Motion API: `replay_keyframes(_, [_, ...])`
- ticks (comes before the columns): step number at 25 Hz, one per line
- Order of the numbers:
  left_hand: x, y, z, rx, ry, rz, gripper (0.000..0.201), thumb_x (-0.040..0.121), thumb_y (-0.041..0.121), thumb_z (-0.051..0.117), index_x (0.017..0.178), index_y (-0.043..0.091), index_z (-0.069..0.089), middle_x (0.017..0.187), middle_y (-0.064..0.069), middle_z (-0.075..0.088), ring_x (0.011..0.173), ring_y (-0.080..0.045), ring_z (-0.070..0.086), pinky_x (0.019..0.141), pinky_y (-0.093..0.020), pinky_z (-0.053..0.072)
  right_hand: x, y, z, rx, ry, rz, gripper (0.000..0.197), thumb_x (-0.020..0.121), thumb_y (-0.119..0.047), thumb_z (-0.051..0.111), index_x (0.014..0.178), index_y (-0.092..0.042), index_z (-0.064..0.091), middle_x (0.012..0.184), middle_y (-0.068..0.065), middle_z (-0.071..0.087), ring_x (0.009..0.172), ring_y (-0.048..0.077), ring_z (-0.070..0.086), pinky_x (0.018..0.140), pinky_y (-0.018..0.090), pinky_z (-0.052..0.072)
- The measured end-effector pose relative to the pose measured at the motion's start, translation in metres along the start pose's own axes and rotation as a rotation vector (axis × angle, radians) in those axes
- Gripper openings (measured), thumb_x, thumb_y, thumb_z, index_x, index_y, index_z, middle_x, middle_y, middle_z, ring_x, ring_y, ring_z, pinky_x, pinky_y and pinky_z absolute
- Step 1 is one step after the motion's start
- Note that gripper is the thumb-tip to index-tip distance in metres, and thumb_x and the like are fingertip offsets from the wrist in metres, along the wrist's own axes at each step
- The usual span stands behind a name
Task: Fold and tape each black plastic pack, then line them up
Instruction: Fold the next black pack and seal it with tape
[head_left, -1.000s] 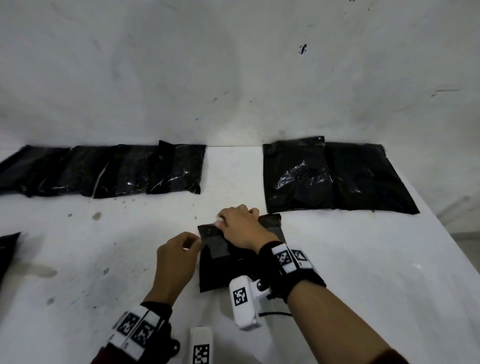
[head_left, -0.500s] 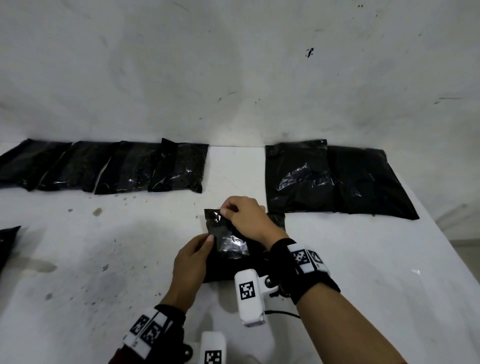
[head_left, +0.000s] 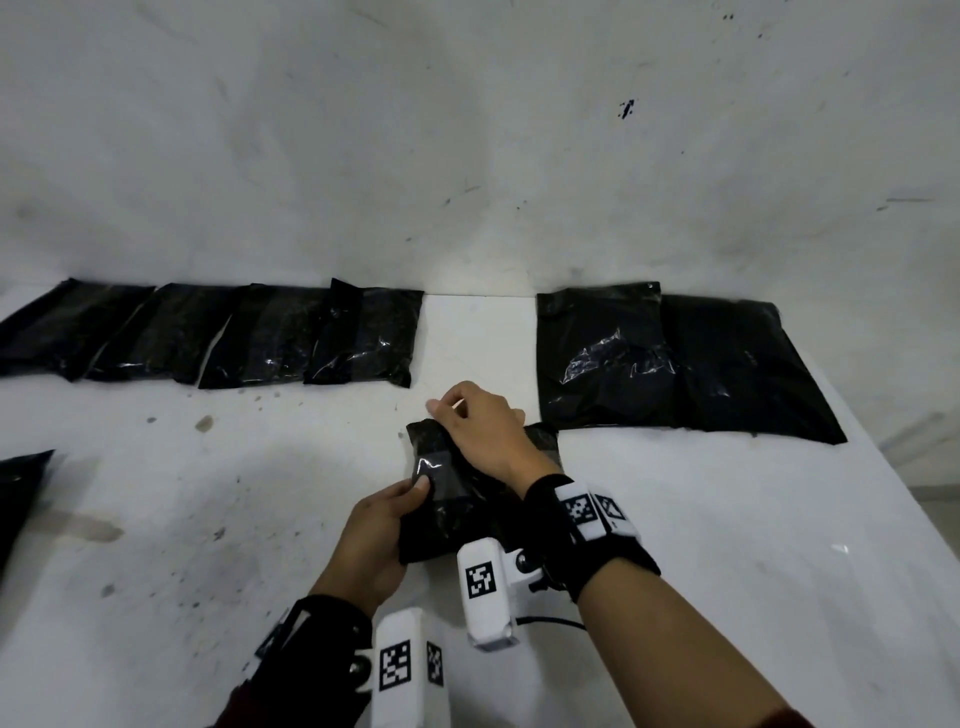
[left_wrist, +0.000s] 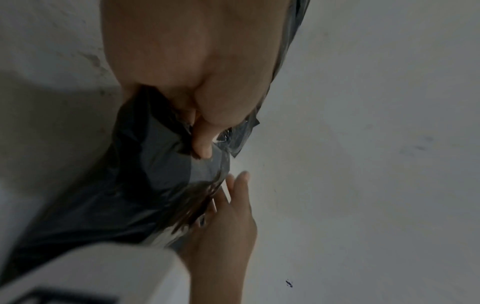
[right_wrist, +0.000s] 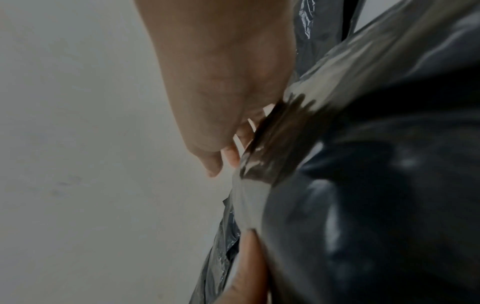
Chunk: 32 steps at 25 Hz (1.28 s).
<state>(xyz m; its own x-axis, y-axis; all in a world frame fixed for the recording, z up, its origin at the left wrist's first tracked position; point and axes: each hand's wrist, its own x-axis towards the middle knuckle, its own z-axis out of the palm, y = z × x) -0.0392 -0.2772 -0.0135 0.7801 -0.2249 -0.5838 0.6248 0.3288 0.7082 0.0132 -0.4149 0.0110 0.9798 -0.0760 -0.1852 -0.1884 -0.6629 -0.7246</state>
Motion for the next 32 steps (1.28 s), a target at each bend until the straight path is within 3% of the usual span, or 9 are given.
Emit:
replay_keyframes(3, [0.01, 0.001, -0.01, 0.08, 0.132, 0.047, 0.026, 0.095, 0.012, 0.048, 0.103, -0.007, 0.064, 0.098, -0.023, 0.068, 0.085, -0.031, 0.065, 0.065, -0.031, 0.055, -0.008, 0.018, -0.001, -0.034, 0.24, 0.01, 0.03, 0.095, -0.039, 0.048, 0.111, -0.017, 0.058, 0.099, 0.0, 0.065, 0.106, 0.023, 0.052, 0.095, 0.037, 0.032])
replay_keyframes(6, [0.015, 0.003, -0.016, 0.55, 0.322, 0.226, 0.023, 0.095, 0.02, 0.05, 0.092, 0.004, 0.068, 0.096, -0.016, 0.068, 0.087, -0.028, 0.063, 0.072, -0.031, 0.048, -0.025, 0.047, 0.005, -0.122, 0.266, -0.01, 0.032, 0.097, -0.031, 0.046, 0.119, -0.011, 0.056, 0.118, 0.007, 0.058, 0.113, 0.025, 0.044, 0.097, 0.035, 0.035])
replay_keyframes(8, [0.014, 0.005, -0.02, 1.079, 0.447, 0.34, 0.028, 0.094, 0.029, 0.05, 0.106, 0.007, 0.064, 0.111, -0.015, 0.062, 0.103, -0.03, 0.055, 0.082, -0.034, 0.043, -0.036, 0.062, 0.013, -0.152, 0.214, -0.026, 0.033, 0.097, -0.028, 0.046, 0.123, -0.008, 0.054, 0.126, 0.008, 0.051, 0.118, 0.023, 0.04, 0.101, 0.033, 0.035])
replay_keyframes(10, [0.012, 0.005, -0.018, 1.281, 0.533, 0.419, 0.043, 0.094, 0.031, 0.049, 0.126, 0.002, 0.051, 0.134, -0.018, 0.045, 0.122, -0.035, 0.039, 0.097, -0.041, 0.035, -0.041, 0.067, 0.02, -0.169, 0.278, -0.043, 0.037, 0.098, -0.028, 0.042, 0.125, -0.005, 0.053, 0.131, 0.01, 0.049, 0.123, 0.025, 0.039, 0.105, 0.035, 0.034])
replay_keyframes(14, [0.028, -0.001, 0.002, 1.463, 0.278, 0.861, 0.054, 0.098, 0.038, 0.022, 0.138, 0.007, 0.041, 0.149, -0.012, 0.032, 0.139, -0.029, 0.025, 0.11, -0.039, 0.025, -0.038, 0.045, 0.034, -0.257, 0.272, -0.191, 0.071, 0.09, -0.042, 0.004, 0.145, -0.007, 0.031, 0.155, 0.01, 0.023, 0.145, 0.025, 0.014, 0.119, 0.033, 0.006])
replay_keyframes(18, [0.052, -0.019, -0.006, 1.543, 0.065, 0.818, 0.073, 0.084, 0.062, -0.015, 0.143, 0.022, 0.003, 0.151, 0.01, -0.001, 0.141, -0.006, -0.008, 0.117, -0.03, 0.0, -0.039, 0.042, 0.043, -0.44, 0.056, -0.183, 0.076, 0.08, -0.044, -0.016, 0.15, -0.017, -0.004, 0.158, -0.001, -0.01, 0.144, 0.012, -0.014, 0.114, 0.03, -0.013])
replay_keyframes(22, [0.054, -0.022, -0.008, 1.549, 0.108, 0.782, 0.062, 0.086, 0.049, -0.003, 0.142, 0.023, 0.001, 0.151, 0.011, -0.002, 0.14, -0.003, -0.01, 0.111, -0.019, -0.013, -0.038, 0.045, 0.047, -0.475, 0.068, -0.164, 0.072, 0.083, -0.044, -0.011, 0.15, -0.019, -0.003, 0.158, -0.003, -0.009, 0.141, 0.007, -0.017, 0.112, 0.028, -0.017])
replay_keyframes(27, [0.052, -0.022, -0.006, 1.558, 0.144, 0.753, 0.06, 0.086, 0.049, -0.003, 0.143, 0.03, 0.001, 0.153, 0.007, -0.016, 0.14, -0.008, -0.02, 0.11, -0.023, -0.018, -0.036, 0.042, 0.041, -0.436, -0.001, -0.113, 0.068, 0.087, -0.045, -0.006, 0.15, -0.021, -0.004, 0.157, -0.004, -0.015, 0.142, 0.007, -0.017, 0.116, 0.032, -0.013])
replay_keyframes(32, [0.052, -0.015, -0.011, 1.308, 0.03, 0.607, 0.063, 0.094, 0.051, 0.02, 0.147, 0.024, 0.001, 0.155, 0.003, -0.013, 0.137, 0.0, -0.016, 0.114, -0.027, -0.01, -0.042, 0.052, 0.04, -0.295, 0.077, 0.012, 0.078, 0.087, -0.064, 0.008, 0.149, -0.02, -0.012, 0.151, -0.008, -0.025, 0.137, 0.001, -0.024, 0.112, 0.027, -0.018])
